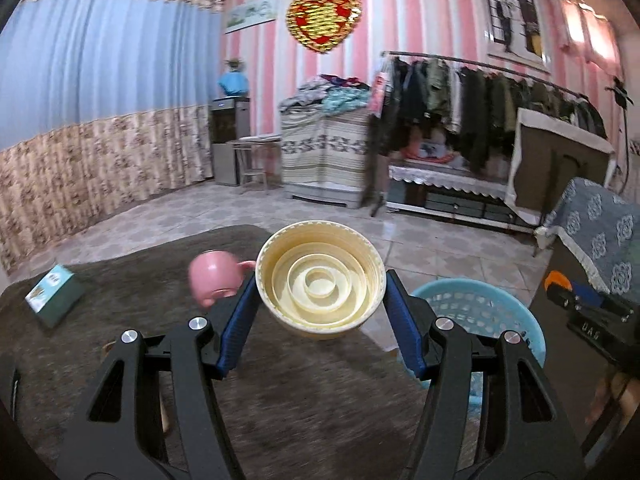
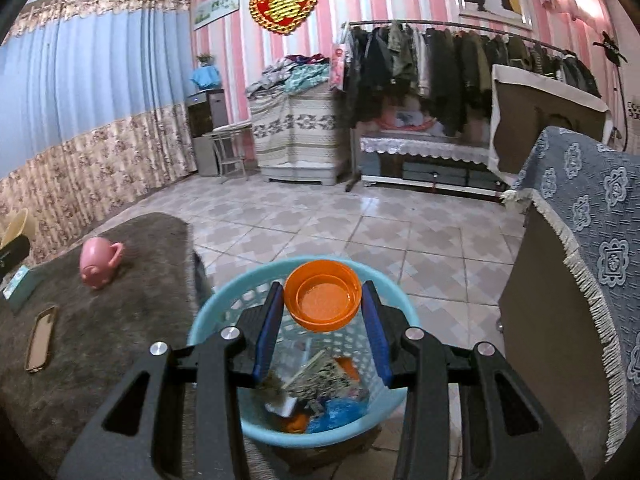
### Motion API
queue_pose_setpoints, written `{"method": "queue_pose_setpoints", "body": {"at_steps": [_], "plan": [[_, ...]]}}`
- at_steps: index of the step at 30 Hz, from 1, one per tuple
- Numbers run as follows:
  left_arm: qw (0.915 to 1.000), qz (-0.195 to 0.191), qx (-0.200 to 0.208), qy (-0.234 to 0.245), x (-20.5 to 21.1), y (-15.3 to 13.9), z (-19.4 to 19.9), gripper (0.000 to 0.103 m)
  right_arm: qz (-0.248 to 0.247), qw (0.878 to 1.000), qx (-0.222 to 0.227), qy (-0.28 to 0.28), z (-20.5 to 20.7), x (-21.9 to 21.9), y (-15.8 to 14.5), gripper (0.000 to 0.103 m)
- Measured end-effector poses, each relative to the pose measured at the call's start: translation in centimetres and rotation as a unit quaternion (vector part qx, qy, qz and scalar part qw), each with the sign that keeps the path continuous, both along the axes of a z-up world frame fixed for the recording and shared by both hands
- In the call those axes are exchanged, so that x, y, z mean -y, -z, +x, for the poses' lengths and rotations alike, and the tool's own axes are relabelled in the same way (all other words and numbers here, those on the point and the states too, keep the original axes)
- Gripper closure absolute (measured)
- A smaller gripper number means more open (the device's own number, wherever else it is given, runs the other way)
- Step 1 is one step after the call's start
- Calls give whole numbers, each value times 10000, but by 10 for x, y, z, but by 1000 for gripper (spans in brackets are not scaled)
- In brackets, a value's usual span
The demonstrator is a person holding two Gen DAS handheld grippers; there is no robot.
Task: Collect trash
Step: 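Carry the cream bowl and orange lid over the blue basket, then open both grippers to drop the bowl and lid into the basket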
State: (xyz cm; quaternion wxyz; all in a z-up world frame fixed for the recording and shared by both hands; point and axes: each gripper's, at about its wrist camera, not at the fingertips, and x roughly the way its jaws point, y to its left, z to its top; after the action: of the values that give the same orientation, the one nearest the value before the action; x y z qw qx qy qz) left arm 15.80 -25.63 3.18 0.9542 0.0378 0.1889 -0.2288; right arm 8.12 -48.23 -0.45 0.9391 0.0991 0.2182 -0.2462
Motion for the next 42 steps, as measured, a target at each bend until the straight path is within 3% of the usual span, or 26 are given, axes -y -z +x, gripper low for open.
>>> {"method": "queue_pose_setpoints", "body": {"at_steps": [9, 23, 39, 42], "plan": [[9990, 68, -284, 328, 54, 22, 17, 42, 186, 9992, 98, 326, -7, 33, 7, 63], [9956, 218, -611, 674, 95, 56, 35, 42, 317, 9986, 107, 408, -6, 48, 16, 63], [9900, 480, -313, 1286, 163, 70, 41, 42, 355, 9982, 68, 488, -3, 60, 22, 63], [9913, 513, -219, 1195, 167, 67, 42, 22, 366, 9982, 52, 468, -1, 60, 23, 63]]}}
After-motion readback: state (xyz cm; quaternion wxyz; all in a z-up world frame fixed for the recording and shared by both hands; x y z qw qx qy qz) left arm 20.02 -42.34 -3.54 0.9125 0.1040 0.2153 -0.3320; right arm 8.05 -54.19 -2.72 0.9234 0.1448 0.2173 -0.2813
